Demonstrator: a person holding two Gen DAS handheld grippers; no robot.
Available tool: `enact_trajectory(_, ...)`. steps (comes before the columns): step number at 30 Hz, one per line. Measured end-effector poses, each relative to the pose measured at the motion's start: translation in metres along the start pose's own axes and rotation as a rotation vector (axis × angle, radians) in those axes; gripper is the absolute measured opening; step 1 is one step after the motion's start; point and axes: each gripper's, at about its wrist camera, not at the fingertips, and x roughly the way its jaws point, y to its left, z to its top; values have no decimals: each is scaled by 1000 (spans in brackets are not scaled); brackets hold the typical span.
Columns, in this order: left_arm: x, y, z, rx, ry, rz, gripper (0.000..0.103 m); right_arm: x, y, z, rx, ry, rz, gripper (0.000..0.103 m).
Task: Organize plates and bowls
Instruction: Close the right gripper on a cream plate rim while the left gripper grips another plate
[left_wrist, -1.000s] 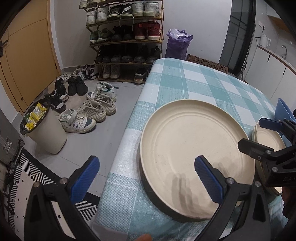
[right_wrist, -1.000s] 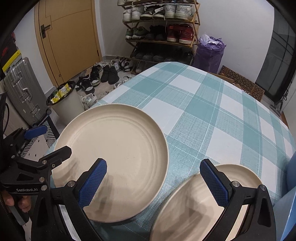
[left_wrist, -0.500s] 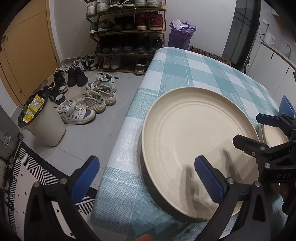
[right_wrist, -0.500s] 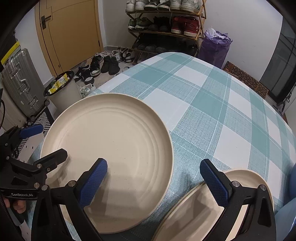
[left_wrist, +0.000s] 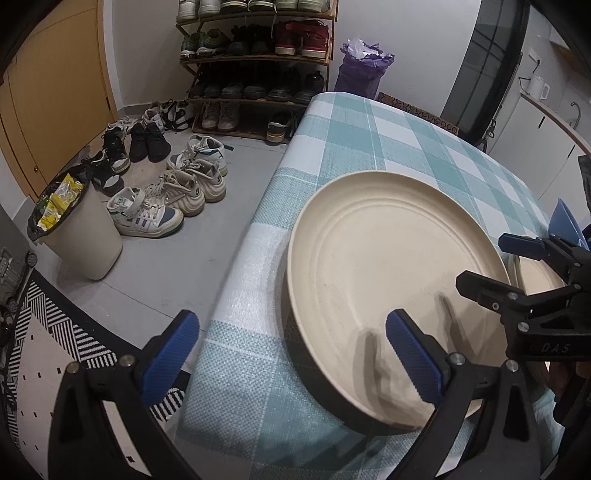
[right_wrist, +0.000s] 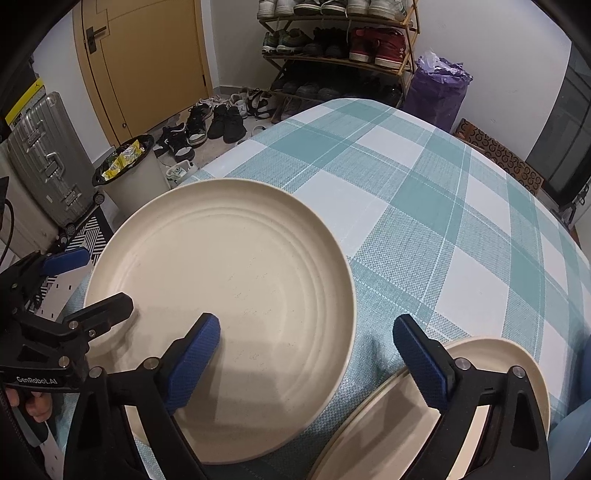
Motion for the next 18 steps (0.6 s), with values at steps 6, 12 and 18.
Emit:
enact_trajectory(6, -6, 1, -2, -7, -12, -12, 98, 1, 2, -3, -2, 17, 17, 79)
enact_trajectory(12, -9, 2, -7, -10, -10, -28, 86, 0, 4, -5, -6, 21, 20, 73)
enact_trajectory(18, -13, -3, -9, 4, -13, -52, 71, -2, 3, -6, 1, 19, 24, 68)
